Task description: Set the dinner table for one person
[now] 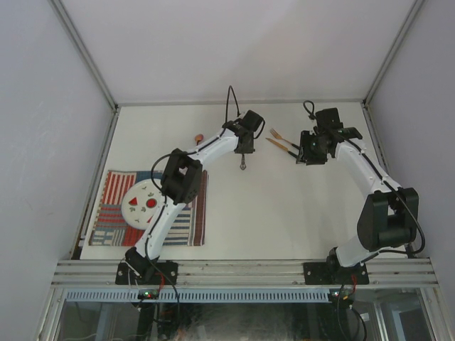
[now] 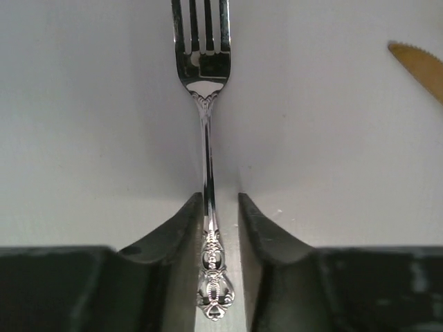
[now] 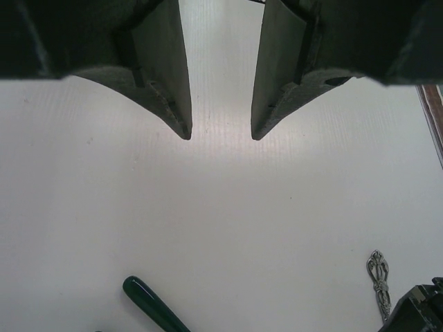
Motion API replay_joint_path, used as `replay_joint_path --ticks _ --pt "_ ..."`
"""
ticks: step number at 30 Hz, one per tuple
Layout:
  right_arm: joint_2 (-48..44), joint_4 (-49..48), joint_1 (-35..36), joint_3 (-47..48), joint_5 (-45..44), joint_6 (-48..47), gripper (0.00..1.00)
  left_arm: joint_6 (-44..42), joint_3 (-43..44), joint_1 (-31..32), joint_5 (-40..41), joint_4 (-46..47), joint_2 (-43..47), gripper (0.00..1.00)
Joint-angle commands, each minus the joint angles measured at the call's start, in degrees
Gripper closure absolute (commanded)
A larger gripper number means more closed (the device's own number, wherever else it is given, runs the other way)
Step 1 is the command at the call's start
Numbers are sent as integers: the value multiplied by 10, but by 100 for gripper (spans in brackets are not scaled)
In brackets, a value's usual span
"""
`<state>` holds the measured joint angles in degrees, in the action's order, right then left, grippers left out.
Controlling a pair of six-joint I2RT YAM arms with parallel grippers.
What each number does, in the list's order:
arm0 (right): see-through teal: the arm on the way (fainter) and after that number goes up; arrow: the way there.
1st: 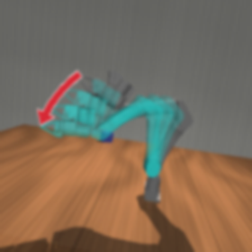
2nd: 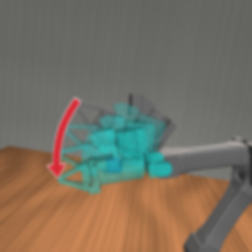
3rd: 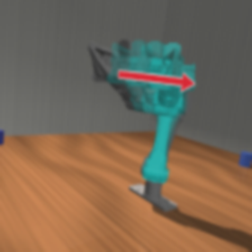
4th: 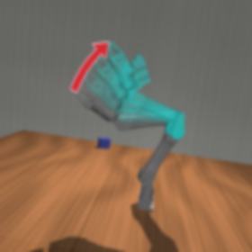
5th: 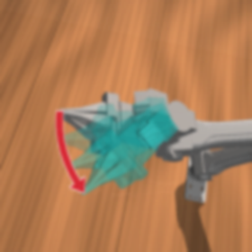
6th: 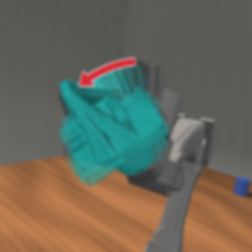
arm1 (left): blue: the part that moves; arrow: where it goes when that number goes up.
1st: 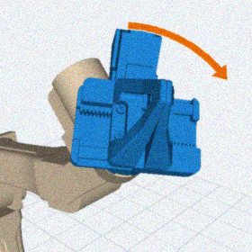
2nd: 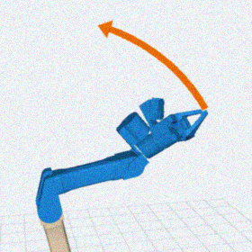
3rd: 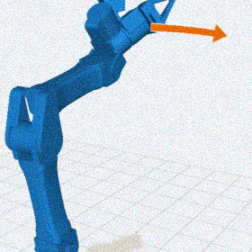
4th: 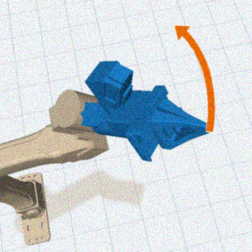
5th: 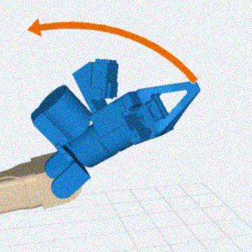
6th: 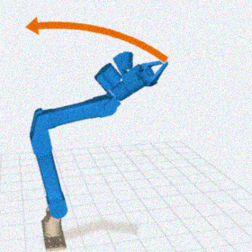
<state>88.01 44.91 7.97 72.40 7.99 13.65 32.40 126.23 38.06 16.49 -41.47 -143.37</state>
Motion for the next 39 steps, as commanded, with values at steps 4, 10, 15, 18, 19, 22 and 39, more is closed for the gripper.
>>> replay_joint_path --ticks 4,10,15,18,19,22,39 --pt "-3 -3 -1 20 12 -4 62 -7 36 -4 8 -6 -2 99" --pt "-4 -6 -1 9 14 -2 65 -13 16 -4 9 -4 15 100" --pt "-1 -15 0 1 19 4 66 -26 -39 -4 43 19 89 100" --pt "5 -21 5 -3 25 10 67 -41 -38 -8 59 2 110 100" --pt "7 -23 7 -4 28 11 67 -38 -35 -10 63 -8 116 100" --pt "12 -33 13 -4 33 18 68 -34 -53 -14 58 -15 141 100" --pt "84 -59 40 29 52 15 74 -21 -232 -49 56 -79 348 100"
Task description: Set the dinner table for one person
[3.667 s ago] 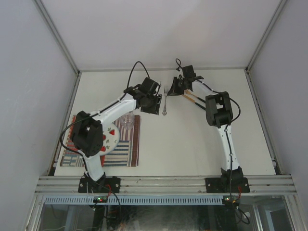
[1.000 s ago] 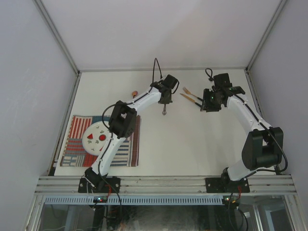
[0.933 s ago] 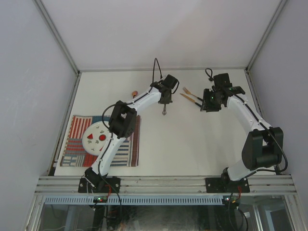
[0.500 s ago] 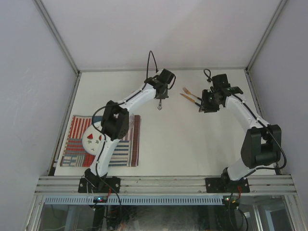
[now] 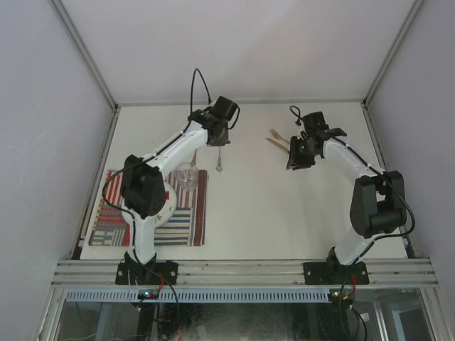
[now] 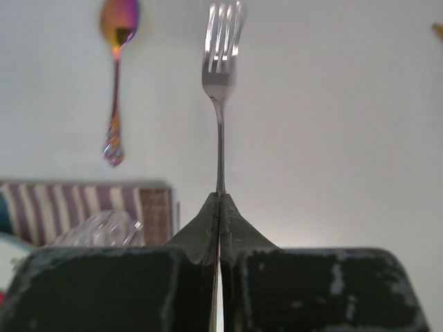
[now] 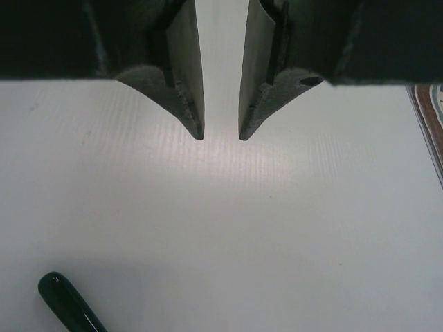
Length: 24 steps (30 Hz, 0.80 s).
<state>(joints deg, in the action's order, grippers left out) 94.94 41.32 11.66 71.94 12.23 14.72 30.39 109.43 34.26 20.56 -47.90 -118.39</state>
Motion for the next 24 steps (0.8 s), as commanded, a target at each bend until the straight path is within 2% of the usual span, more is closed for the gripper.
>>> replay_joint_path --ticks 1,5,6,9,12,15,24 --pt "20 -23 4 40 10 3 75 2 -87 -15 19 -15 118 100" --pt "39 -19 6 71 8 -3 77 8 -167 -34 32 -3 186 100" --pt "45 -14 6 80 2 -3 78 2 -174 -41 29 8 191 100" --pt "56 5 -4 113 7 -3 78 0 -126 -42 49 -49 179 100" --pt "48 5 -13 110 -23 -14 75 -6 -182 -41 58 -16 228 100" --pt "54 -24 -33 90 17 8 73 7 -210 -48 43 -10 233 100" --pt "77 -9 -16 113 14 -5 70 -11 -89 -50 19 -30 119 100"
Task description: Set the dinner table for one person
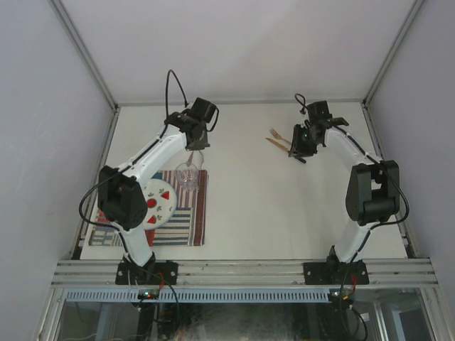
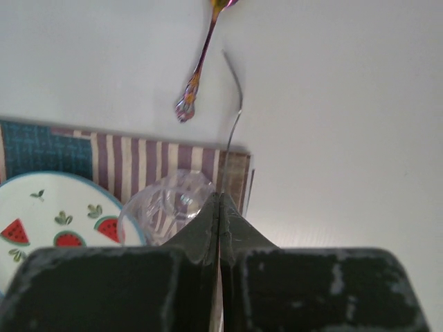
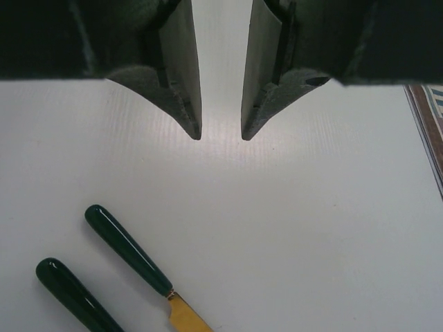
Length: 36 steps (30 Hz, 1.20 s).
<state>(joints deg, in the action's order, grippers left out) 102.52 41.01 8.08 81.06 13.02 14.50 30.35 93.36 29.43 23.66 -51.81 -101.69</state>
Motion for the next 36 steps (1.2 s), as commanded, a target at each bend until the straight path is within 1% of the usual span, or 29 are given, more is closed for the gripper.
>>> replay_joint_path --ticks 1,4,8,11,13,16,21,23,25,26,30,36 --pt "5 -5 26 23 -2 -11 69 -9 83 -1 -19 13 -62 100" --pt "26 8 37 40 -49 -24 68 -10 115 3 -27 21 -97 100" --pt "49 23 19 77 -14 -11 68 -5 145 3 -41 25 -136 100" --pt "54 32 10 86 -5 -7 68 10 163 7 -32 2 -156 100" --pt "50 32 8 77 -6 -9 68 22 164 12 -12 -17 -158 100" --pt "36 18 8 44 5 -6 68 34 141 14 10 -26 -155 100" --pt "29 14 10 18 16 -4 68 46 117 14 15 -28 -157 100" --pt "27 16 11 17 19 -4 68 48 105 14 7 -21 -160 91" --pt "27 23 12 20 22 -5 68 45 95 14 -16 -12 -167 75" --pt "26 26 12 20 23 -6 68 44 91 13 -22 -9 -170 72" --pt "11 34 17 5 17 -9 68 41 77 14 -25 11 -179 68" --pt "-17 45 34 -25 -12 -20 68 34 97 11 -13 2 -220 69"
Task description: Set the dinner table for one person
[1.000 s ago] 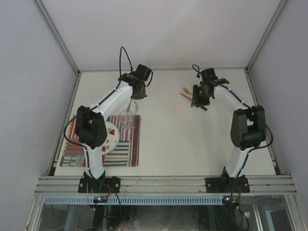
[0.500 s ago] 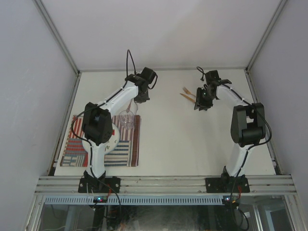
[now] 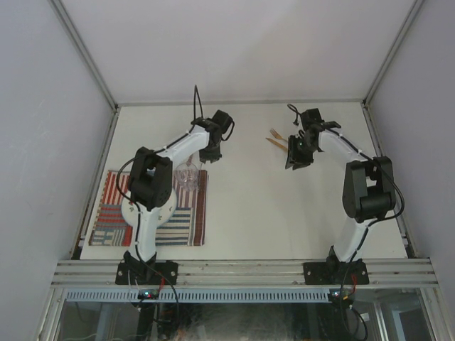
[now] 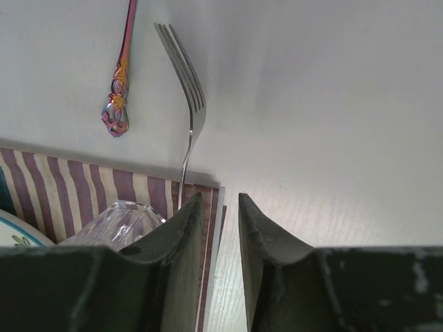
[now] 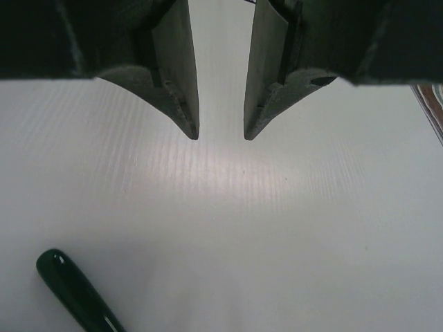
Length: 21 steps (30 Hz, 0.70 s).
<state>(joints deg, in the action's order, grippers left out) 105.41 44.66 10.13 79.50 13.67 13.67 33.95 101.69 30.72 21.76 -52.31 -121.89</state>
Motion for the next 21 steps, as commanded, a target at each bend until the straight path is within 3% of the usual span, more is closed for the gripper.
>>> replay_joint_path --ticks 1,21 --pt "-51 10 16 -12 -24 -14 68 -2 14 -2 10 6 -20 69" --pt "-25 29 43 11 -39 -18 68 -8 -19 -24 26 30 -18 70"
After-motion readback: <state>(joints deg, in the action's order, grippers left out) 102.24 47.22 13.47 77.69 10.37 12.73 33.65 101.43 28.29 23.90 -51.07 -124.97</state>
